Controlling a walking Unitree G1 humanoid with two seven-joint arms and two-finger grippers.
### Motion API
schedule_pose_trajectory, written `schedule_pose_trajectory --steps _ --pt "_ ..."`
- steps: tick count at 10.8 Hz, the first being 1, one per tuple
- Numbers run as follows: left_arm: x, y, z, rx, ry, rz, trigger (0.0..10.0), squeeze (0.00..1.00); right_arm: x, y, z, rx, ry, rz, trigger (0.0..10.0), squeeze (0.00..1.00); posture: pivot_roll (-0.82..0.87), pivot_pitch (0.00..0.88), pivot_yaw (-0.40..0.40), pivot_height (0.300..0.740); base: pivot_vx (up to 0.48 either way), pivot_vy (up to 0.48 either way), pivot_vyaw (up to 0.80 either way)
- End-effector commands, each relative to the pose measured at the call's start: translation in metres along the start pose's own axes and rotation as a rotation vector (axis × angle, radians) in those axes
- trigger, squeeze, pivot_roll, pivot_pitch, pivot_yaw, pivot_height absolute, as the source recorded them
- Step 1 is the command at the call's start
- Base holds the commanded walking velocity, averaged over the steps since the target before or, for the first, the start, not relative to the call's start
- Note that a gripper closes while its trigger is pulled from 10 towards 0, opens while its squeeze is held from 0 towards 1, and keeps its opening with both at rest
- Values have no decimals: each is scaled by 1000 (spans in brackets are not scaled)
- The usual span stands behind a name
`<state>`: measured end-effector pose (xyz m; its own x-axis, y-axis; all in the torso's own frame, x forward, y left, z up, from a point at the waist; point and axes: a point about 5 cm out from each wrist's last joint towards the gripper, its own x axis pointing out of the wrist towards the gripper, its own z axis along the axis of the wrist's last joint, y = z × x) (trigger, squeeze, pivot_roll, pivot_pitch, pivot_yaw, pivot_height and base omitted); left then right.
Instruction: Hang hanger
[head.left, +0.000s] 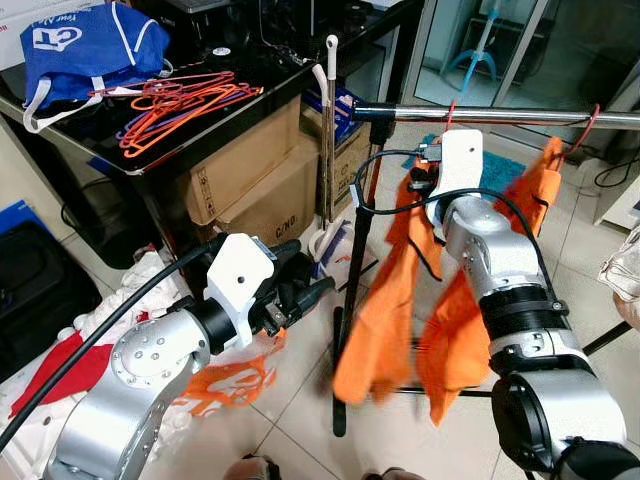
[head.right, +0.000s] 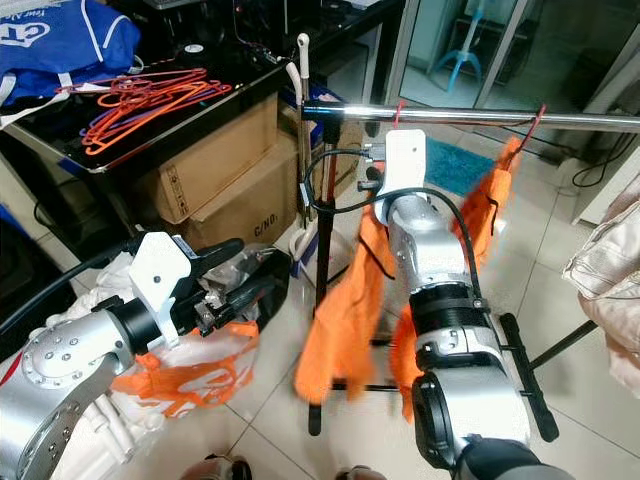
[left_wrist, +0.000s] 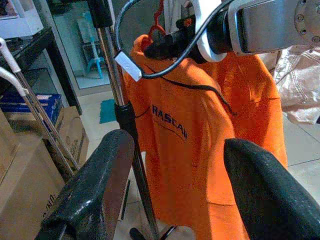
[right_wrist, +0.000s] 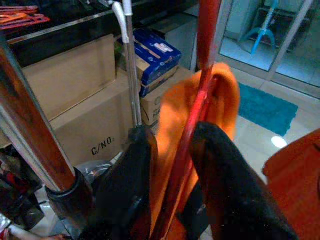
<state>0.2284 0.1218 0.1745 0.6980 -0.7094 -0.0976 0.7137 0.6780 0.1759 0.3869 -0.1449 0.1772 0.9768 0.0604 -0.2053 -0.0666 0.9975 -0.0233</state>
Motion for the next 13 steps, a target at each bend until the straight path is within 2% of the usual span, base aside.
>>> schedule_pose_trajectory --steps 1,5,6,7,8,11,13 --pt "-1 -3 0 12 13 -11 10000 0 -3 -2 7 -33 -12 9 10000 1000 22 65 1 740 0 0 0" --pt "-1 -3 -2 14 26 8 10000 0 -7 -7 7 -84 28 -3 10000 1000 11 83 -7 740 0 0 0" --pt "0 -3 -2 16 33 12 10000 0 -9 -9 9 -101 68 -10 10000 0 8 85 -8 740 0 0 0" --pt "0 -4 -2 22 37 7 10000 0 -13 -11 12 -82 114 -56 10000 0 -1 91 -10 740 0 0 0" --pt "0 -5 -1 22 39 7 10000 0 -19 -9 20 5 134 -39 10000 0 -7 95 -12 740 0 0 0" --pt "2 -6 -1 18 41 4 10000 0 -32 0 33 61 149 -6 10000 0 -26 97 -18 740 0 0 0" --pt "4 -8 -1 13 38 2 10000 0 -32 2 35 66 121 -29 10000 0 -26 97 -19 740 0 0 0"
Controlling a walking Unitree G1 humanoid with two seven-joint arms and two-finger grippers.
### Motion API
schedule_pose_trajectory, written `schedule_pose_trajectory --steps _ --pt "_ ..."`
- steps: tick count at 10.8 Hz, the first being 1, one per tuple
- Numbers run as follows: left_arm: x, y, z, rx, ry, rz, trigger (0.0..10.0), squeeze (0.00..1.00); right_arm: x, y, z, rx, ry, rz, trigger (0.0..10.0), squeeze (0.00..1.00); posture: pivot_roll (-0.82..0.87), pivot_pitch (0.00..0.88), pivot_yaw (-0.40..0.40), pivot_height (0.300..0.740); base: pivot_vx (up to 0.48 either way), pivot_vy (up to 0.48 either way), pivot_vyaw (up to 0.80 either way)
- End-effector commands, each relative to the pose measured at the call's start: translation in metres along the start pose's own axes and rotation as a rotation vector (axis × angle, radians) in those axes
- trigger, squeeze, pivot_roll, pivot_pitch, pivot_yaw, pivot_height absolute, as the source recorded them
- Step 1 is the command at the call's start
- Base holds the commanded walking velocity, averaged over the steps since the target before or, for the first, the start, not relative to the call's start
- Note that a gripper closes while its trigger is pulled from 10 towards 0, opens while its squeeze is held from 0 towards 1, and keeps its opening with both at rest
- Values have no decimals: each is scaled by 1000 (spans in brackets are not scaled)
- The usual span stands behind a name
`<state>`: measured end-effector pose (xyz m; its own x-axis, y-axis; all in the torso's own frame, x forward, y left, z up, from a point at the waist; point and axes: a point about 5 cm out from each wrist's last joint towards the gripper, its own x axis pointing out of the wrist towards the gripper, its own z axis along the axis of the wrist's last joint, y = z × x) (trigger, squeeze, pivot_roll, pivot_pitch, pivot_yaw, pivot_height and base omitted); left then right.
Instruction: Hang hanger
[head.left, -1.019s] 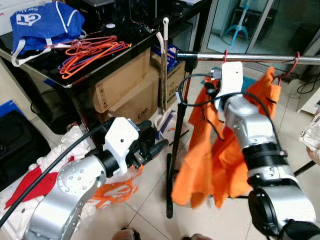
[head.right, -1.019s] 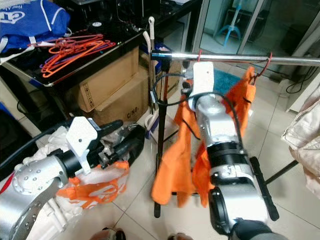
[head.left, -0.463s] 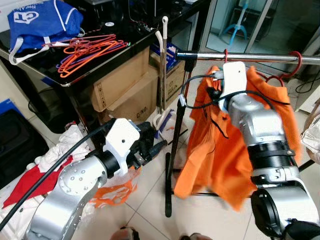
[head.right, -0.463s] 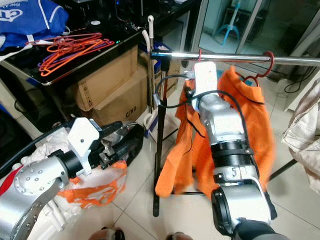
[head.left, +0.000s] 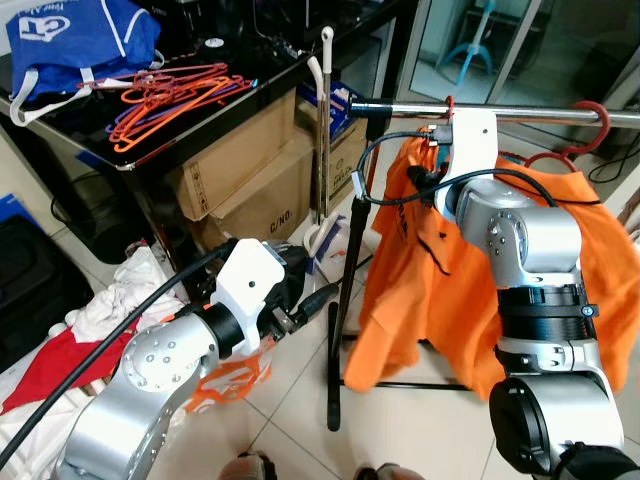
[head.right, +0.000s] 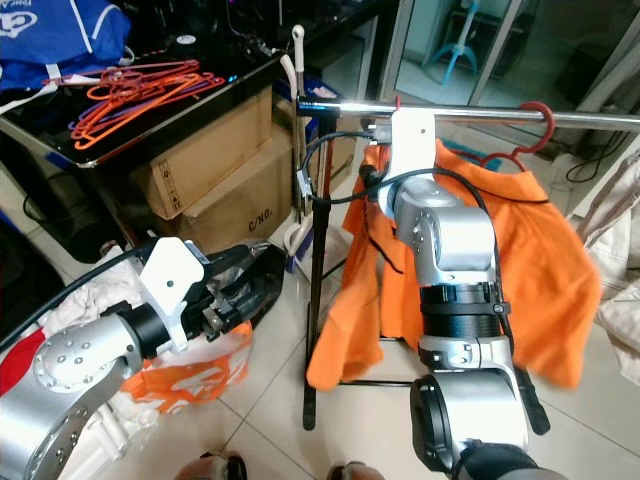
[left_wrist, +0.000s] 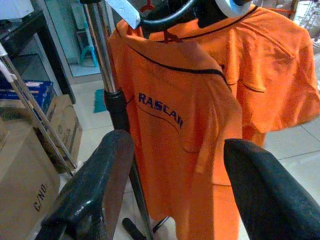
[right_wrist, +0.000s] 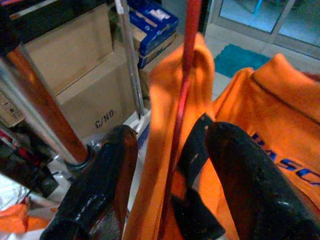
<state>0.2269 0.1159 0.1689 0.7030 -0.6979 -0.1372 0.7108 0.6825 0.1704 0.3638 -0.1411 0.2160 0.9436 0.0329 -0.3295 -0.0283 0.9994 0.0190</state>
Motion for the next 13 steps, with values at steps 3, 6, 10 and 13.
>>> schedule_pose_trajectory --steps 3,6,10,13 --pt "-1 -3 2 20 7 -1 10000 0 4 0 -2 -19 -10 -43 10000 0 -18 100 -18 740 0 0 0" --pt "-2 -3 1 21 11 1 10000 0 13 1 -9 -35 -11 -32 2039 0 -11 96 -20 740 0 0 0" --pt "-5 -2 2 25 10 9 10000 0 16 -3 1 -7 -87 39 0 0 -3 98 -29 740 0 0 0" --pt "-4 -1 2 27 12 8 10000 0 18 -8 -2 -37 -70 56 0 0 -5 98 -30 740 0 0 0"
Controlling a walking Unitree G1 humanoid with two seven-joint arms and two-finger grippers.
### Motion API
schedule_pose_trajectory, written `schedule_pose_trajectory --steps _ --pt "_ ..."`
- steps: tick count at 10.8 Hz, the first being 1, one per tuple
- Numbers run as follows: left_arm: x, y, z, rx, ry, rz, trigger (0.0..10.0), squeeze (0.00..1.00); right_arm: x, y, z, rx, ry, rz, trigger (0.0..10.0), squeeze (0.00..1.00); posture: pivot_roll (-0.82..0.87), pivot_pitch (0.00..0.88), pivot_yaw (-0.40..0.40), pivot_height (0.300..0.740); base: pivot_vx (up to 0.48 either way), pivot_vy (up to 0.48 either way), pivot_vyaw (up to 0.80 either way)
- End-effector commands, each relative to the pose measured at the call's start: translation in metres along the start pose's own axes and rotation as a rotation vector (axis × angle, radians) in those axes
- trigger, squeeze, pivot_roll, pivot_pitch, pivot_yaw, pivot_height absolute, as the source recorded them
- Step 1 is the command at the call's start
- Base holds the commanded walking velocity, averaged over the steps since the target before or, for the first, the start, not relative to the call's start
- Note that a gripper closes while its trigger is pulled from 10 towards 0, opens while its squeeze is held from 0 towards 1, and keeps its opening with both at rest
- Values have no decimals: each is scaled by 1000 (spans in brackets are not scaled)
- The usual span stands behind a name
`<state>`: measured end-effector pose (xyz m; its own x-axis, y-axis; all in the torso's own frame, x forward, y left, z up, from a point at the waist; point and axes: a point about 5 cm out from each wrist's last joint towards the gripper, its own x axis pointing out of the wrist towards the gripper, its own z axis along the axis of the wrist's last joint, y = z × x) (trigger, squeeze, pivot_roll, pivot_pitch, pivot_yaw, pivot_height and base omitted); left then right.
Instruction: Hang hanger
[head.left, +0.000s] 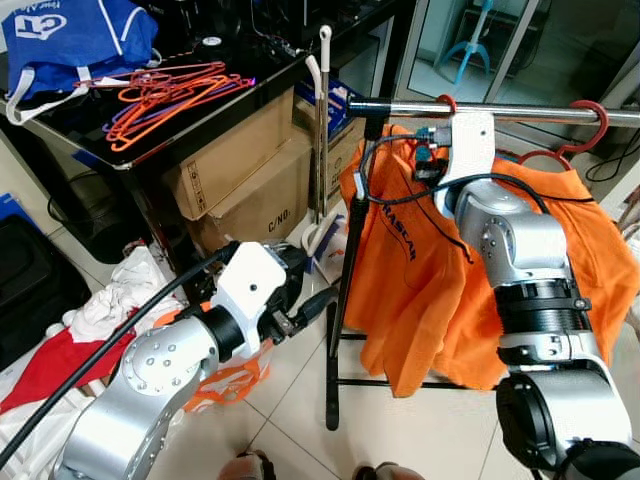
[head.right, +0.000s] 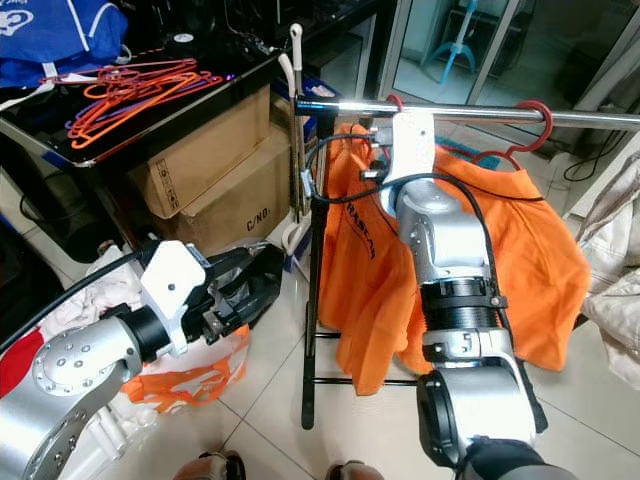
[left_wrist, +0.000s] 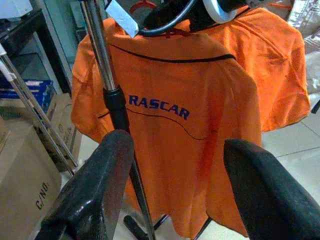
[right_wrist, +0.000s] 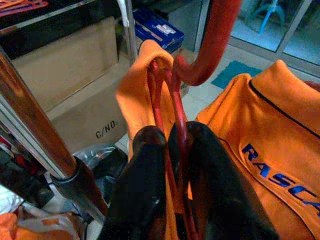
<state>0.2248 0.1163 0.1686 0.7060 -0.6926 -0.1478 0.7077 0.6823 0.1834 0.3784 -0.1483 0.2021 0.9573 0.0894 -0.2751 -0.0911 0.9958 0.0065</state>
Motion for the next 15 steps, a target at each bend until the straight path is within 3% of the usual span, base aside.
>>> schedule_pose_trajectory --steps 1,8,9,10,11,12,13,14,15 --pt "-2 1 2 15 0 3 10000 0 0 -1 6 -11 -6 3 0 0 -5 98 -30 740 0 0 0" --pt "-1 1 3 18 2 1 10000 0 5 -2 -8 -29 50 2 0 0 1 92 -30 740 0 0 0" --pt "-1 1 3 19 2 2 10000 0 5 -2 -8 -38 42 7 7333 0 -1 92 -30 740 0 0 0" --pt "-1 1 3 19 2 1 10000 0 6 -2 -7 -49 35 5 10000 176 -1 93 -30 740 0 0 0" --pt "-1 0 3 18 2 0 10000 0 7 -2 -8 -49 42 2 10000 1000 0 92 -30 740 0 0 0" --pt "-1 1 3 18 2 2 10000 0 8 -3 -8 -53 47 0 10000 1000 1 96 -30 740 0 0 0" --pt "-1 0 3 18 2 2 10000 0 8 -2 -9 -50 50 -2 10000 922 1 96 -30 740 0 0 0" --pt "-1 0 3 18 2 -4 10000 0 9 -1 -10 -48 59 5 10000 0 3 97 -26 740 0 0 0" --pt "-1 0 3 18 2 -7 10000 0 10 -1 -11 -35 58 6 10000 0 5 97 -24 740 0 0 0"
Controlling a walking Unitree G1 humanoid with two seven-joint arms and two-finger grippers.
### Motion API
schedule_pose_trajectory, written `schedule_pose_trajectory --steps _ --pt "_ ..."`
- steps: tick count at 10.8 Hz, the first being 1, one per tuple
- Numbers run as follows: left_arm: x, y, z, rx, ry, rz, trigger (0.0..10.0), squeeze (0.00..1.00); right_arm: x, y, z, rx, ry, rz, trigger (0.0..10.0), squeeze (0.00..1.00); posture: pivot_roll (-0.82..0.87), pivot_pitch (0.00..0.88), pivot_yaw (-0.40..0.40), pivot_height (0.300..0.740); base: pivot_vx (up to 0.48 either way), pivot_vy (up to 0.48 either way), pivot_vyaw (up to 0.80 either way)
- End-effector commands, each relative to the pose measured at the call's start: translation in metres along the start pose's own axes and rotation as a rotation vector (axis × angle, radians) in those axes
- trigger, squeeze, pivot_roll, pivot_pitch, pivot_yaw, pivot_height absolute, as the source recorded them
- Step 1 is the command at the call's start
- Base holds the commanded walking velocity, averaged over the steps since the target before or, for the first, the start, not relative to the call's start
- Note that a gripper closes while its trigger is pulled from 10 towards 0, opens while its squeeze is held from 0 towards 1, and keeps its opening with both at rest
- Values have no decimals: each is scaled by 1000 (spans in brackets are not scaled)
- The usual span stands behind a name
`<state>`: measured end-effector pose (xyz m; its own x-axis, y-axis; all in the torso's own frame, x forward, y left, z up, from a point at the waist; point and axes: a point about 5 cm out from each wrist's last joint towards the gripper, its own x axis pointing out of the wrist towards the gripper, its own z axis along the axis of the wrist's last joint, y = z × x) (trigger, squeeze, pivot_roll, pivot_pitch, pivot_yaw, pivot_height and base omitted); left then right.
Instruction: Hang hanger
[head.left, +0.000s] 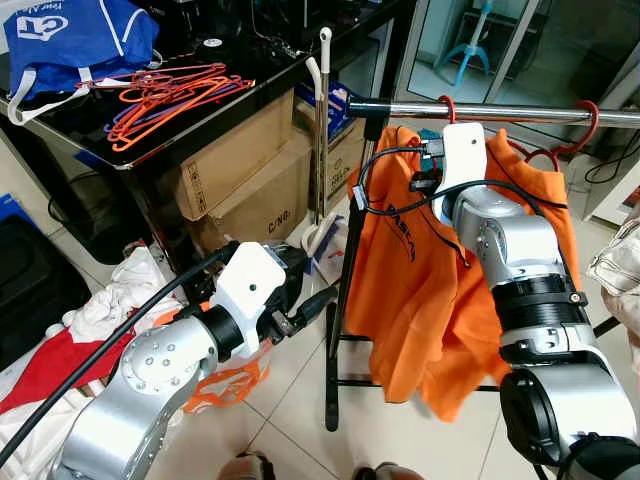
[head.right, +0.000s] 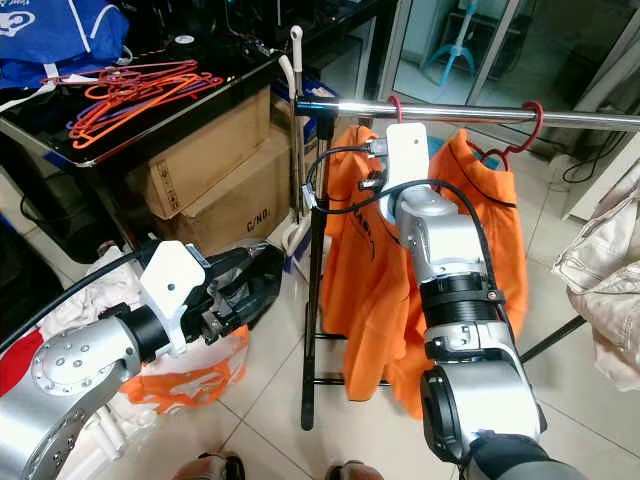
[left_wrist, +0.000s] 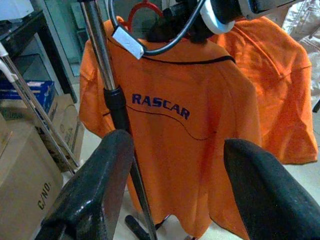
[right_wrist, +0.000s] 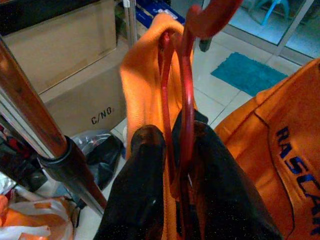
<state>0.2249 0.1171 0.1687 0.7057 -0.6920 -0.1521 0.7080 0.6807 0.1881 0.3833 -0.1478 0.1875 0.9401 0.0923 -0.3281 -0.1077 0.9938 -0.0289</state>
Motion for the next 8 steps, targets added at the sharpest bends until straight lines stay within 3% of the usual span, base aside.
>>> schedule_pose_trajectory --steps 1,2,8 --pt "-1 -1 4 15 -4 -9 10000 0 1 -1 3 19 -5 -1 1490 0 6 95 -23 740 0 0 0" --pt "-1 0 3 15 -5 -10 10000 0 1 -1 4 21 -8 0 0 0 3 93 -23 740 0 0 0" --pt "1 1 2 26 -6 -13 10000 0 -1 -3 7 -6 -39 -9 0 0 -4 64 -16 740 0 0 0"
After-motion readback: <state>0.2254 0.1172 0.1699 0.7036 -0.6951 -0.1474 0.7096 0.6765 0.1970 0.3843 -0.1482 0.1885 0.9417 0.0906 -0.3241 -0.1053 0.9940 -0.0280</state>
